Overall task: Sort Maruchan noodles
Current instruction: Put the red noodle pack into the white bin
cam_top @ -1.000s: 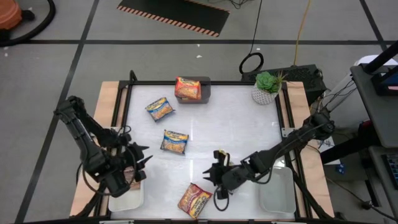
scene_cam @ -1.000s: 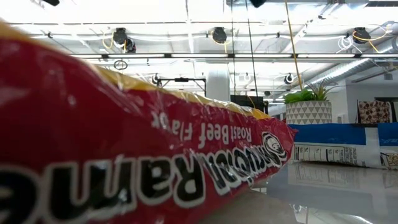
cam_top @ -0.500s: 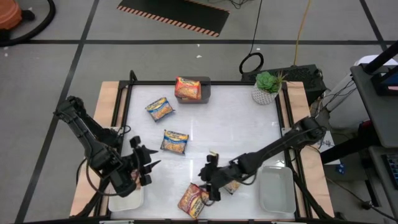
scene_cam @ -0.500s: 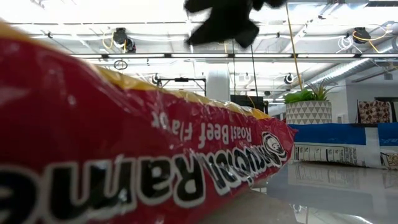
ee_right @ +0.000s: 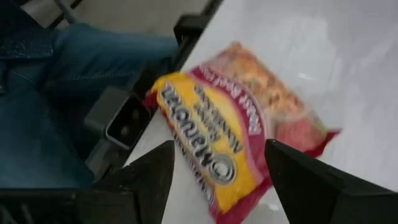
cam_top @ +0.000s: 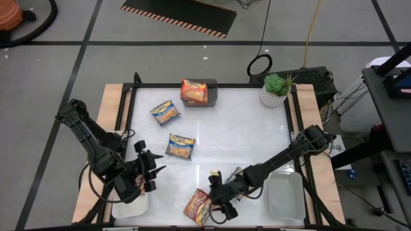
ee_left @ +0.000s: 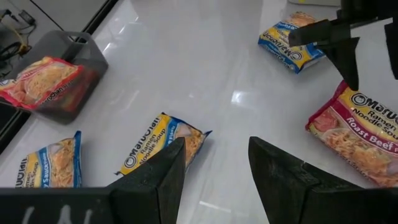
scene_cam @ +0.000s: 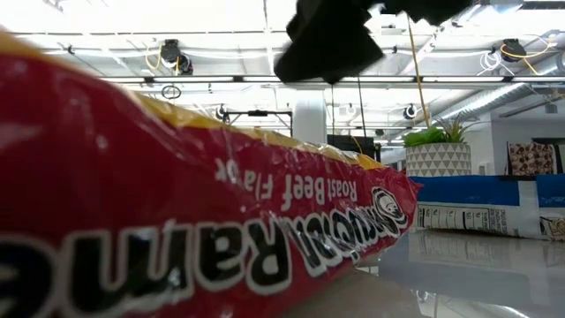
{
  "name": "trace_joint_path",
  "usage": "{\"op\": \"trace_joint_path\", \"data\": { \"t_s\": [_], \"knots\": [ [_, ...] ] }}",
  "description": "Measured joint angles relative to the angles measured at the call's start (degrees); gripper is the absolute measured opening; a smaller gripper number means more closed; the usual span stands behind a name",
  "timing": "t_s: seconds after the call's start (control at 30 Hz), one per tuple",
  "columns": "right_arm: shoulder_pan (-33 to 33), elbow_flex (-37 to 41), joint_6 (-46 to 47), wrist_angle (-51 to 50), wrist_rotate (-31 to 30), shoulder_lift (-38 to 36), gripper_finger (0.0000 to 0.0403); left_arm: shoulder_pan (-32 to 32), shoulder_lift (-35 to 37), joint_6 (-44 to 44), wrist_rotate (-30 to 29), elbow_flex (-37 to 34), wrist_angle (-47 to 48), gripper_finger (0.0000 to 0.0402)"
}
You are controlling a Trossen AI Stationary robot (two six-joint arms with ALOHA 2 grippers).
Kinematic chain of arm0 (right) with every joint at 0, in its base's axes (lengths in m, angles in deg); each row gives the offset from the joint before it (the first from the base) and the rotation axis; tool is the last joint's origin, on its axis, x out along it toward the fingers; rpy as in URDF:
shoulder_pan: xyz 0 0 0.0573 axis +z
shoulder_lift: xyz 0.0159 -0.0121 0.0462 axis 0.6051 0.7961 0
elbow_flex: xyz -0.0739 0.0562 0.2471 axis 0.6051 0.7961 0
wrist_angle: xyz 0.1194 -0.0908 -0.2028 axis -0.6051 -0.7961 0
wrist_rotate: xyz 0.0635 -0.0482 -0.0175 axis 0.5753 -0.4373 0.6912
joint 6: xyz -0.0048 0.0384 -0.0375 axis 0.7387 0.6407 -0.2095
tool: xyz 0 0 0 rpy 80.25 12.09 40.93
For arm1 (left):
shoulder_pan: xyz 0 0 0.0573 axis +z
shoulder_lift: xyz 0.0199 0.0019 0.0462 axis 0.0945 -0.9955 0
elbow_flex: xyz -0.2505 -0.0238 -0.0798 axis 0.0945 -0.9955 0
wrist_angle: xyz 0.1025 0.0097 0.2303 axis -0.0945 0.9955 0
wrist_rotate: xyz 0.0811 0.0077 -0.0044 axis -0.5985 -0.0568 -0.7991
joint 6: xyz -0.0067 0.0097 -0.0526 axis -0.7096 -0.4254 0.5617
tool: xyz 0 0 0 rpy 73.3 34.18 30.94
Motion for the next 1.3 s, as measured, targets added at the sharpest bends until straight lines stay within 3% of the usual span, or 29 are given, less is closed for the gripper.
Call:
{"op": "trace_joint_path", "data": {
  "t_s": [0.33, 0.6, 1.03, 1.17, 1.3],
  "knots": [
    [0.3, 0.0, 7.5, -7.2, -0.2, 0.0, 0.0231, 0.0, 0.0, 1.3, 0.0, 0.0, 0.0, 0.0182],
    [-0.3, 0.0, 8.2, -7.9, 0.4, 1.9, 0.0231, 0.0, 0.0, 0.7, 0.0, 0.0, 0.0, 0.0182],
    [-4.8, -0.2, 10.8, -4.2, 8.1, 7.7, 0.0227, 0.0, 0.0, 0.6, 0.0, 0.0, 0.0, 0.0182],
    [-5.4, -0.2, 10.5, -4.2, 8.6, 7.8, 0.0197, 0.0, 0.0, -0.1, 0.0, 0.0, 0.0, 0.0182],
    [-6.0, -0.1, 9.3, -4.0, 9.1, 7.9, 0.0135, 0.0, 0.0, -0.1, 0.0, 0.0, 0.0, 0.0182]
  ]
}}
